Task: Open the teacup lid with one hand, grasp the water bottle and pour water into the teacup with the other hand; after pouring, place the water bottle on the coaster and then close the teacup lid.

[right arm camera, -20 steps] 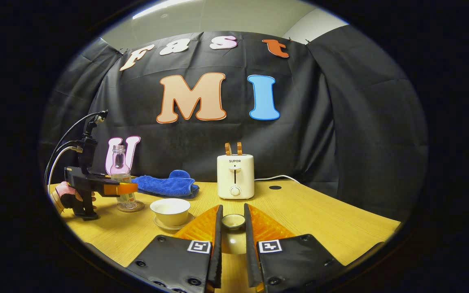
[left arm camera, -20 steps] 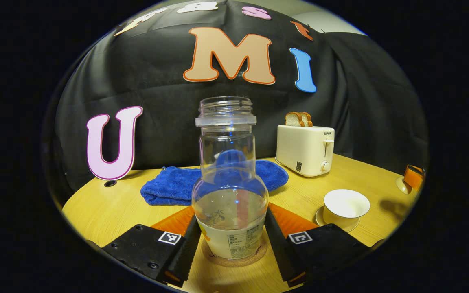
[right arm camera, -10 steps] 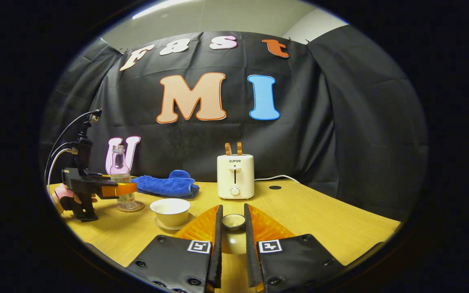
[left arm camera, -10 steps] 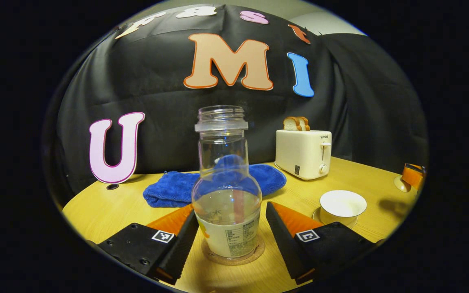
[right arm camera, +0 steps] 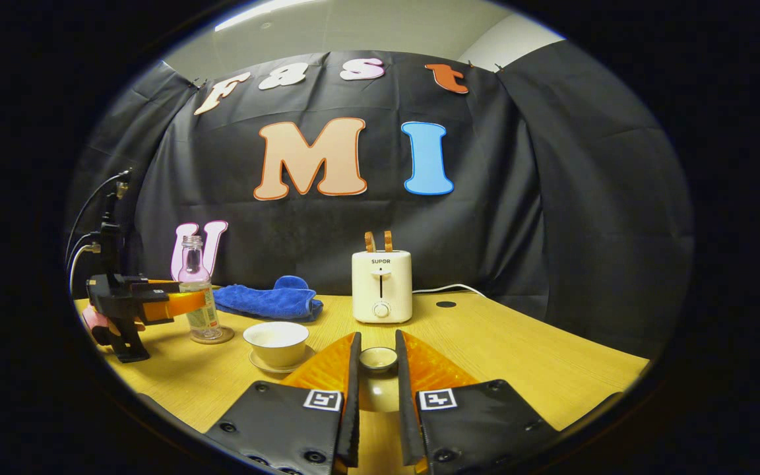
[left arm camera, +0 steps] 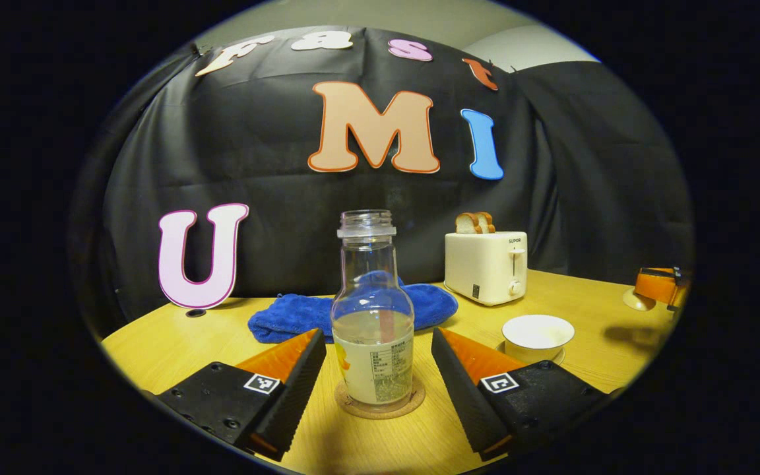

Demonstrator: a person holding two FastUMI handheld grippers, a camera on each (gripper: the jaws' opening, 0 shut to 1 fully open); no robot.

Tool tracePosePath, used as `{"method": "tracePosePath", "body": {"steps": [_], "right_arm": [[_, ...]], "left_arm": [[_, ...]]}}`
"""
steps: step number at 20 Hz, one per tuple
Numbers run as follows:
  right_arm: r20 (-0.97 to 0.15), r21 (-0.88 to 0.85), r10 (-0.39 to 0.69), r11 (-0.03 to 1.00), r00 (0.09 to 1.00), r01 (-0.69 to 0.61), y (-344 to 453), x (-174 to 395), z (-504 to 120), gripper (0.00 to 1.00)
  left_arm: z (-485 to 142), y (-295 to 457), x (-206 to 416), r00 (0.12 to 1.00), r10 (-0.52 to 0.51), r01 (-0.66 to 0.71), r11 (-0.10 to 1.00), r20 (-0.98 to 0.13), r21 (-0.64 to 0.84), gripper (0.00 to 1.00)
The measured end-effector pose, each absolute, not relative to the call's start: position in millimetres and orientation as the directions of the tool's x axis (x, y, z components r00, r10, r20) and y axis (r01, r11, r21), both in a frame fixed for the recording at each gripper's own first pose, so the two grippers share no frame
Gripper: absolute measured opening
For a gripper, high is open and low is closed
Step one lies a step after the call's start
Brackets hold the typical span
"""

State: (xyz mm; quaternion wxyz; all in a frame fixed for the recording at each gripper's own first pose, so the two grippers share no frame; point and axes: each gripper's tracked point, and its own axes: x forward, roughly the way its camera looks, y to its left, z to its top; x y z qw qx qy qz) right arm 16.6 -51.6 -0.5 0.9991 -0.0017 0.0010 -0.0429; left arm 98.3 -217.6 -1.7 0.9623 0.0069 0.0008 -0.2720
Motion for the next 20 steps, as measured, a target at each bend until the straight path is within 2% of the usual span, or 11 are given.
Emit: {"method": "tracePosePath", "body": {"steps": [5, 8, 13, 20], "right_arm": [[-0.007, -0.002, -0.028, 1.000, 1.000, 0.028, -40.7, 19.4, -0.7, 0.28], [-0.013, 0.001, 0.045, 0.999, 0.999, -0.045, -24.2, 26.4, -3.0, 0.28], [-0.016, 0.007, 0.149, 0.989, 0.989, -0.148, 8.6, 52.9, -4.6, 0.28], [-0.021, 0.014, 0.300, 0.954, 0.954, -0.299, 65.6, 98.2, -8.2, 0.28]], "left_arm": [[1.0, -204.8, 76.3, 0.848, -0.530, 0.531, 0.848, 0.015, -0.012, 0.94], [2.3, -193.8, 67.1, 0.855, -0.519, 0.519, 0.855, 0.019, -0.009, 0.94], [2.4, -168.7, 58.4, 0.888, -0.459, 0.459, 0.888, 0.016, -0.008, 0.94], [2.3, -167.6, 57.1, 0.890, -0.456, 0.456, 0.890, 0.016, -0.008, 0.94]]}}
